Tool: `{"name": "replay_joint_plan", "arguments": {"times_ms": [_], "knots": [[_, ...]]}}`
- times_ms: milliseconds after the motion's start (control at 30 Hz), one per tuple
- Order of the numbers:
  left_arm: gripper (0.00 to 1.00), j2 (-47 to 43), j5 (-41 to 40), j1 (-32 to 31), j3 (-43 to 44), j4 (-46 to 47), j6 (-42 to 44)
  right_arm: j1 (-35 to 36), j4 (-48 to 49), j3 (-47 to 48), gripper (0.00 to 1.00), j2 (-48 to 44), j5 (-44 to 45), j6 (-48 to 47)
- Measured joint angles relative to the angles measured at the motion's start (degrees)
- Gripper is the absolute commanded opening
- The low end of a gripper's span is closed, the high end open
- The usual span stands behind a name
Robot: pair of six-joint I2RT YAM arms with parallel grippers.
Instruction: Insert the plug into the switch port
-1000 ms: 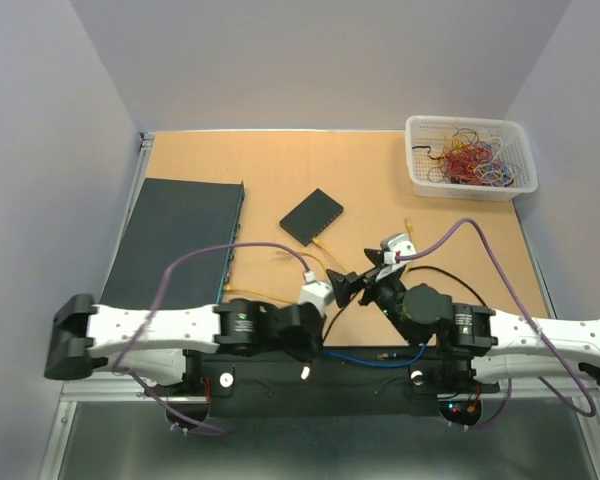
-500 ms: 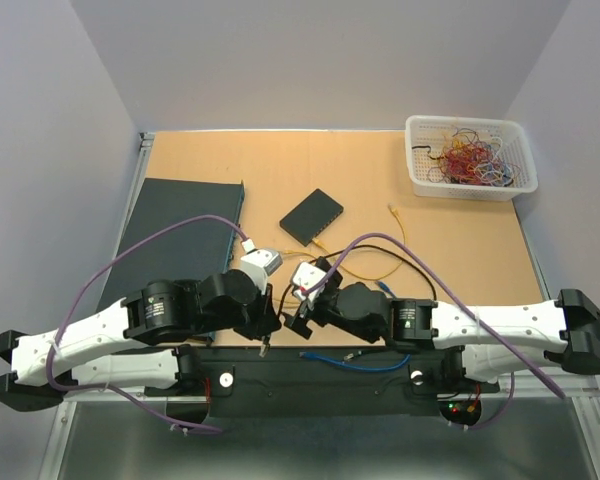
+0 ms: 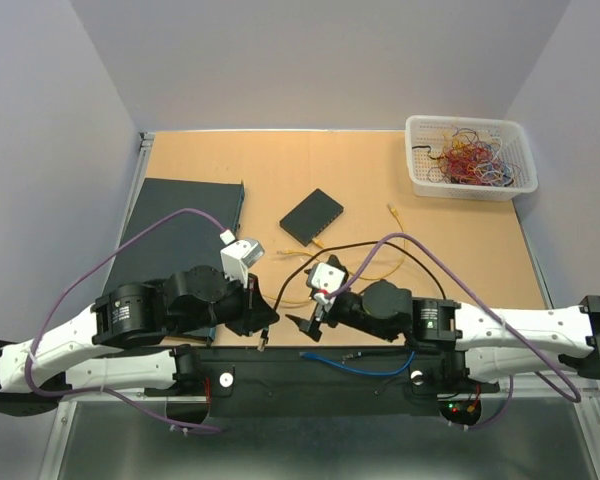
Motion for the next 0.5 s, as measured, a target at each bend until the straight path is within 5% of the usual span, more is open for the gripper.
{"name": "replay_joint_plan", "arguments": {"times_ms": [267,500], "knots": [[0.0,0.3,2.1,0.0,0.0,1.9,0.0,0.0,0.2,0.3,0.99,9.9,1.6,-2.2],[0.0,0.3,2.4,0.0,-0.3,3.4,0.0,0.0,5.8,-0.4,1.0,7.2,4.2,-3.8]]}}
